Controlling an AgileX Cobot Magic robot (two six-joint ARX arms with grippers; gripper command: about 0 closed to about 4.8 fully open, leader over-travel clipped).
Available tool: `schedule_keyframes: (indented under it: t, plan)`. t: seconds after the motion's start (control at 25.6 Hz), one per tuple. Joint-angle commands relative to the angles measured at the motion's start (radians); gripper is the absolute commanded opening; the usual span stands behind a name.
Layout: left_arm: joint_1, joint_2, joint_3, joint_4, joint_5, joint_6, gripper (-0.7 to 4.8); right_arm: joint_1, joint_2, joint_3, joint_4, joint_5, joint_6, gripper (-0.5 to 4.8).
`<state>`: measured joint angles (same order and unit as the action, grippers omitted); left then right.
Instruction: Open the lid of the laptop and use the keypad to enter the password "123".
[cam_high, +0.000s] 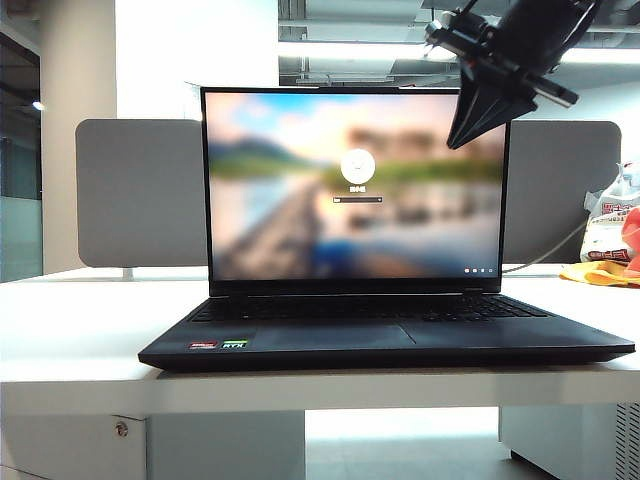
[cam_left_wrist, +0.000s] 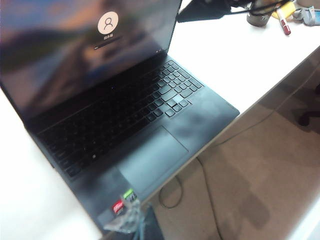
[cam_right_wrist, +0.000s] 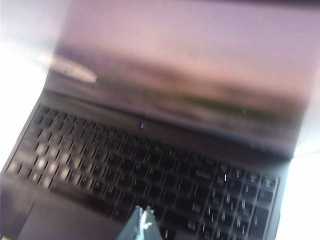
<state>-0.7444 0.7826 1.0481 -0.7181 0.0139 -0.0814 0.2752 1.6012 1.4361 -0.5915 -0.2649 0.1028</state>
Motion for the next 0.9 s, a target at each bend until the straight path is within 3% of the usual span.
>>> schedule_keyframes:
  t: [0.04, 0.16, 0.27, 0.47, 0.9]
  plan:
    - [0.0, 0.081, 0.001, 0.064, 0.005, 0.023, -0.04, 0.0, -0.077, -0.104, -0.002, 0.001, -0.011, -0.08]
    - [0.0, 0.156, 0.004, 0.126, 0.043, 0.023, -0.04, -0.001, -0.116, -0.258, 0.035, 0.003, -0.009, -0.08]
    - [0.0, 0.169, 0.052, 0.126, 0.154, 0.02, -0.04, -0.002, -0.113, -0.332, 0.07, 0.022, -0.001, -0.08]
    - [0.0, 0.19, 0.183, 0.045, 0.201, 0.014, -0.04, -0.011, -0.047, -0.33, 0.113, 0.065, 0.001, -0.08]
    - [0.0, 0.216, 0.195, -0.018, 0.2, 0.017, -0.04, -0.028, 0.192, -0.175, 0.103, 0.063, 0.001, -0.08]
